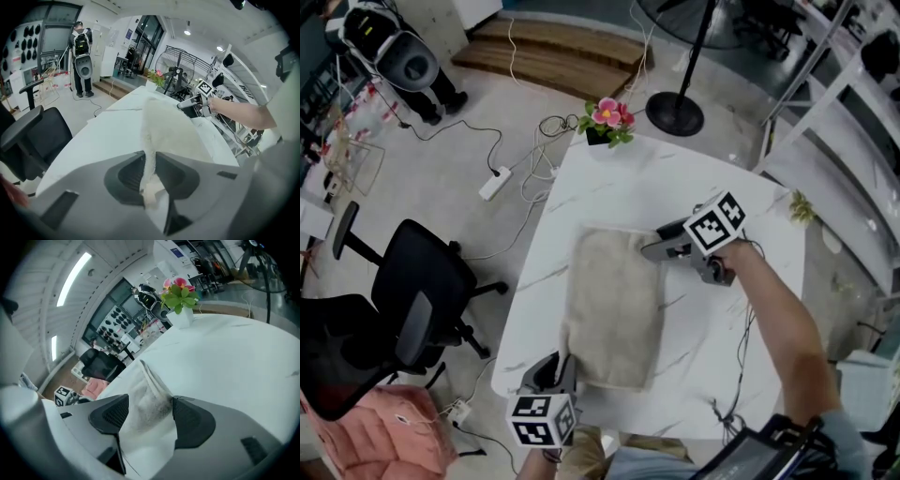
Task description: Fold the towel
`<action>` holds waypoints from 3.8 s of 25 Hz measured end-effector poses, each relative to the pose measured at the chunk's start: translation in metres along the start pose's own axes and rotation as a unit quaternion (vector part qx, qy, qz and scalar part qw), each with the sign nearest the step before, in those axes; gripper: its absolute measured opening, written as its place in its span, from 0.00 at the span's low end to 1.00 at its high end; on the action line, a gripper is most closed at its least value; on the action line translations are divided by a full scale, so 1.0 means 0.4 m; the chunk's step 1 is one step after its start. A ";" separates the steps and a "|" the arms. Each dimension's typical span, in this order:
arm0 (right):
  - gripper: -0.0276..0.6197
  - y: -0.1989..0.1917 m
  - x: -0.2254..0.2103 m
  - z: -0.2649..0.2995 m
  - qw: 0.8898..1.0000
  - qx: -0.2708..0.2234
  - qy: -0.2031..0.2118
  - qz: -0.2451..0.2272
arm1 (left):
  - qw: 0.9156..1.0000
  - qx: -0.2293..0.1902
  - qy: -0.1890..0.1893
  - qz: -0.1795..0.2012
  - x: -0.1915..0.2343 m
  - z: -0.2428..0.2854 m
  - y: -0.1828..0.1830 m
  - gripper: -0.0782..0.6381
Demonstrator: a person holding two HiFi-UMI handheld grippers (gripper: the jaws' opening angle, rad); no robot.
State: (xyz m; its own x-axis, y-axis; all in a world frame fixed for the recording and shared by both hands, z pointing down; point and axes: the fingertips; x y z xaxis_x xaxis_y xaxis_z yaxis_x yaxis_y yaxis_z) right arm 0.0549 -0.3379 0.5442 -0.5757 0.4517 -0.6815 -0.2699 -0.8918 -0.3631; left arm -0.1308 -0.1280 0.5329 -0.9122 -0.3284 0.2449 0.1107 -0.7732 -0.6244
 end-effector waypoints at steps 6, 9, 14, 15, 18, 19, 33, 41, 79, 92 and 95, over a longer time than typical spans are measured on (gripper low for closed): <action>0.23 0.026 -0.004 0.033 0.997 0.008 0.026 0.073 | 1.000 -0.007 0.009 -0.009 0.020 -0.007 0.003 0.22; 0.15 0.041 0.013 0.026 0.997 -0.006 0.039 0.063 | 0.999 -0.021 0.021 -0.018 0.039 -0.027 0.016 0.22; 0.14 0.079 0.113 -0.028 0.998 -0.052 0.038 -0.024 | 0.997 -0.054 0.042 -0.020 0.070 -0.089 0.040 0.22; 0.14 0.085 0.144 -0.041 0.996 -0.060 0.036 -0.051 | 0.997 -0.060 0.042 -0.018 0.072 -0.101 0.041 0.22; 0.14 0.082 0.263 -0.074 0.987 -0.077 0.045 -0.134 | 0.996 -0.074 0.040 -0.012 0.071 -0.136 0.035 0.22; 0.14 0.073 0.303 -0.082 0.982 -0.079 0.045 -0.163 | 0.996 -0.078 0.038 -0.010 0.070 -0.148 0.030 0.22; 0.14 -0.213 0.585 -0.064 0.881 -0.065 -0.007 -0.468 | 0.995 -0.090 0.027 0.013 0.040 -0.299 -0.119 0.22; 0.15 -0.395 0.564 0.034 0.801 -0.047 -0.081 -0.591 | 0.996 -0.084 0.014 0.028 0.024 -0.309 -0.171 0.22; 0.30 -0.317 0.610 0.166 0.892 -0.028 -0.091 -0.442 | 0.995 -0.097 -0.005 0.019 0.006 -0.313 -0.193 0.22; 0.18 -0.302 0.532 0.246 0.890 -0.004 -0.138 -0.435 | 0.995 -0.096 0.024 -0.014 0.076 -0.339 -0.251 0.22; 0.14 -0.302 0.556 0.229 0.892 -0.016 -0.124 -0.435 | 0.995 -0.100 0.023 -0.014 0.070 -0.338 -0.246 0.22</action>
State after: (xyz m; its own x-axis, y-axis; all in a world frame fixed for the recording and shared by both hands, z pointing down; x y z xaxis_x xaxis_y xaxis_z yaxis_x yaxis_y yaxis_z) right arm -0.1111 -0.1321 0.4948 -0.3131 0.9493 0.0270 -0.6771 -0.2032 -0.7073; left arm -0.2204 0.0122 0.5009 -0.9317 -0.2795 0.2320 0.0095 -0.6572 -0.7536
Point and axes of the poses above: the fingertips, and each gripper's own axes: z forward along the fingers, x to its left, y out of its top, and after that the axes turned 9 degrees about z, right-handed
